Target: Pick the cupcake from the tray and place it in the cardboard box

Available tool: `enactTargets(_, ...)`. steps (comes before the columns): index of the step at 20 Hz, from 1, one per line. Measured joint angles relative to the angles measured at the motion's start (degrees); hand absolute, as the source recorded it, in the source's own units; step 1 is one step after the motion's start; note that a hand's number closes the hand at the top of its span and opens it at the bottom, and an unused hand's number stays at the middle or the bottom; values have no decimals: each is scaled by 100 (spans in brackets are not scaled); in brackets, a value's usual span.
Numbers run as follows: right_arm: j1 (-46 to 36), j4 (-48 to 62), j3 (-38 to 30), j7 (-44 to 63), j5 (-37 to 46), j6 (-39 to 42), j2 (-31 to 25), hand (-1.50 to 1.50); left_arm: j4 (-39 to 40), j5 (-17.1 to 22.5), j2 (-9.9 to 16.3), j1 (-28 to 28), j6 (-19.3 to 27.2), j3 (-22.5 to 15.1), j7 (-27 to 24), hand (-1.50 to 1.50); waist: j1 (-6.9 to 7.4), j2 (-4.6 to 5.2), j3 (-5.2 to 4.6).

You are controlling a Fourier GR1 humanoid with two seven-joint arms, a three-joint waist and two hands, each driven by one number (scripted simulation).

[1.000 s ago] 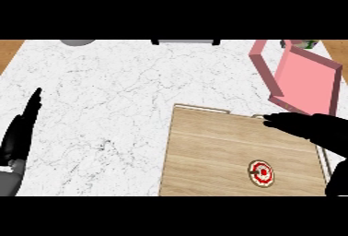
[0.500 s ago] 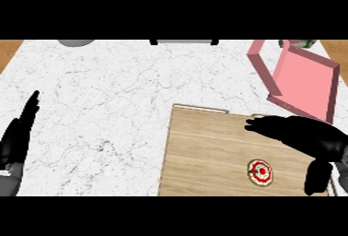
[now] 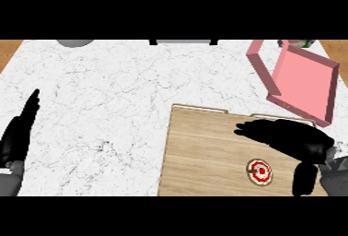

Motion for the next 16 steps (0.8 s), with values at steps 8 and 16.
enactTargets(8, 443, -656, -236, -100, 119, 407, 386, -150, -77, -203, -149, 101, -217, 266, -23, 0, -10, -3, 0)
enactTargets(16, 683, -1015, -165, 191, 636, 796, 724, -150, -154, -408, -288, 147, -397, 488, -28, 0, -4, -2, 1)
